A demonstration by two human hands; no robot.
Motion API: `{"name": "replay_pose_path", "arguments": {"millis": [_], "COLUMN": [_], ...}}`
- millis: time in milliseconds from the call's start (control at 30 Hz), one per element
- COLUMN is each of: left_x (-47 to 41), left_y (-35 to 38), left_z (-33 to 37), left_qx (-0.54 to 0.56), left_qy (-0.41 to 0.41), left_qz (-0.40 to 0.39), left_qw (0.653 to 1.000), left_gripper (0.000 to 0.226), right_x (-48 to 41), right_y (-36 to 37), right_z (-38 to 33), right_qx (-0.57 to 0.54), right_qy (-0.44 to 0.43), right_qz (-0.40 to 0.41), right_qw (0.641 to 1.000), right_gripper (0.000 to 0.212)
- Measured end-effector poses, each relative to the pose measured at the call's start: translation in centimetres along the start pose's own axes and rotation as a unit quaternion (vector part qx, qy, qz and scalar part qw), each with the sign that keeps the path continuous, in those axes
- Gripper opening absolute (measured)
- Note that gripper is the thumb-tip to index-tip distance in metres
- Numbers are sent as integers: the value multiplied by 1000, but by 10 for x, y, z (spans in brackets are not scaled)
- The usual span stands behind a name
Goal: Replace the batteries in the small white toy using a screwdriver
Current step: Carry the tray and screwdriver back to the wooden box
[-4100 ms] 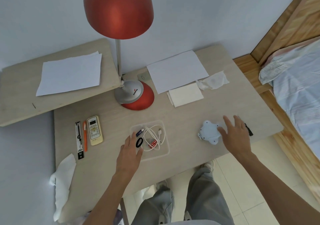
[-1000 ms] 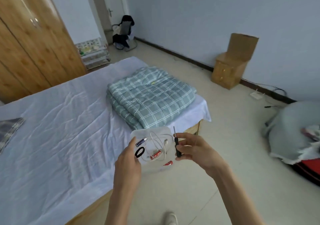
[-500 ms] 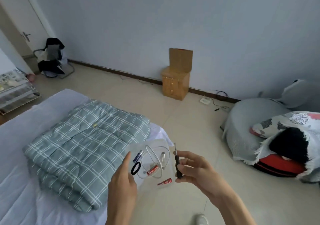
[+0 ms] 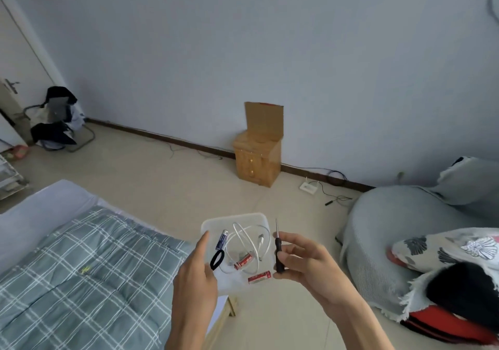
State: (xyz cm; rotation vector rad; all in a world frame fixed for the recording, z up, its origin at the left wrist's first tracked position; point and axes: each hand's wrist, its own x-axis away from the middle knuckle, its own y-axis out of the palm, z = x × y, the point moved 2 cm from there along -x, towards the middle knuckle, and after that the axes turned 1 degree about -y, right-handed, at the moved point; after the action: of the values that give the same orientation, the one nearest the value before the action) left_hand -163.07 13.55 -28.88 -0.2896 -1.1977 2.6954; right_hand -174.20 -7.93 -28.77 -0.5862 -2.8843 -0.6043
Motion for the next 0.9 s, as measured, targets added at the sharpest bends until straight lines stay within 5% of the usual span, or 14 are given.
{"name": "replay_pose_path", "arguments": {"millis": [400,900], "left_x": [-164,-405], "left_y": [93,137], "left_z": [58,65], "left_qx": [-14,-23], "left_qy": [45,0], "left_qz": [-25,-15], "left_qw": [999,1000], "left_gripper": [72,72], "right_x": [-151,-391], "right_y": [-68,-58], "right_z": [-38,-99], "right_qx": [-8,12], "right_qy": [11,17], "right_qz": [46,48], "right_qw": [999,999], "right_gripper": [30,29]}}
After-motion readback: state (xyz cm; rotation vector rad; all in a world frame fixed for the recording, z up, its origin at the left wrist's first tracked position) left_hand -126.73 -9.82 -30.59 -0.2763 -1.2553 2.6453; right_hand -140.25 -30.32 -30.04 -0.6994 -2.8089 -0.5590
